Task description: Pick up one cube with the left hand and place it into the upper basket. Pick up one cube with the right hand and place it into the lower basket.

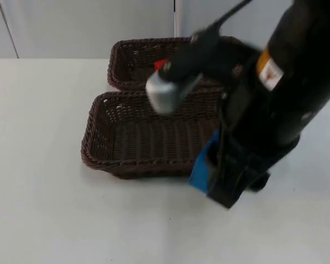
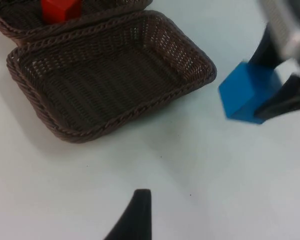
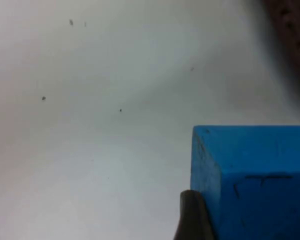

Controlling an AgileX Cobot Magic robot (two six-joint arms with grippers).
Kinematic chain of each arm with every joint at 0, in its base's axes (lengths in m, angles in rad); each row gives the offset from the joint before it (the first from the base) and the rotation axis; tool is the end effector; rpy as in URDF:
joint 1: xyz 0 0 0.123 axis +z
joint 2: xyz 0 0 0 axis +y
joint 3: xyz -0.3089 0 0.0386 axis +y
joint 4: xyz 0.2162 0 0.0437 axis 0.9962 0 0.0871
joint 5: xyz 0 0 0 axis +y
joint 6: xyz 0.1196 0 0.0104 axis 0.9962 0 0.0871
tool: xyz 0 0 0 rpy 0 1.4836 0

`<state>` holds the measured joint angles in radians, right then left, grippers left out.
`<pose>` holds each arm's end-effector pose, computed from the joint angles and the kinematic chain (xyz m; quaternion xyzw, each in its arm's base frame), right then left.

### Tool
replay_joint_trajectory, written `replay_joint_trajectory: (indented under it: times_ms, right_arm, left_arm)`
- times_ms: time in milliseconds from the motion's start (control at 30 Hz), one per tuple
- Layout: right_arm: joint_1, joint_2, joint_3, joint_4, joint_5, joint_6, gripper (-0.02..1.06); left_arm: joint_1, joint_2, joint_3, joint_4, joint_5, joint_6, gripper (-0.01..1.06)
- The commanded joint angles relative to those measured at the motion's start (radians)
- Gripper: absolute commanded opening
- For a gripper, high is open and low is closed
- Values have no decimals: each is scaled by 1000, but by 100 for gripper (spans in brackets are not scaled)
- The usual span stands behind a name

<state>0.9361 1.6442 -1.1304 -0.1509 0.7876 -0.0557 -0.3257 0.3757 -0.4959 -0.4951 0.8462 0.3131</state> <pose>0.1960 0.2446 0.2484 -0.5046 0.8427 0.0193 0.1864 0.0151 -0.0502 0.2805 0.2125 0.8420 -0.2396 0.4341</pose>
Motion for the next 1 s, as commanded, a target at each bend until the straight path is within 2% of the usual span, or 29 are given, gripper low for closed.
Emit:
replay_joint_trajectory:
  times_ms: [0,200,967]
  right_arm:
    - [6,-74,-6,-1,14,14,0]
    - [6,-136,-6,-1,14,21,0]
    - [6,-134,-6,-3,4,21,0]
  left_arm:
    - [-6,-5,5,8,-6,4,92]
    - [-6,-5,5,8,-6,4,92]
    - [-6,-5,5,6,-6,4,92]
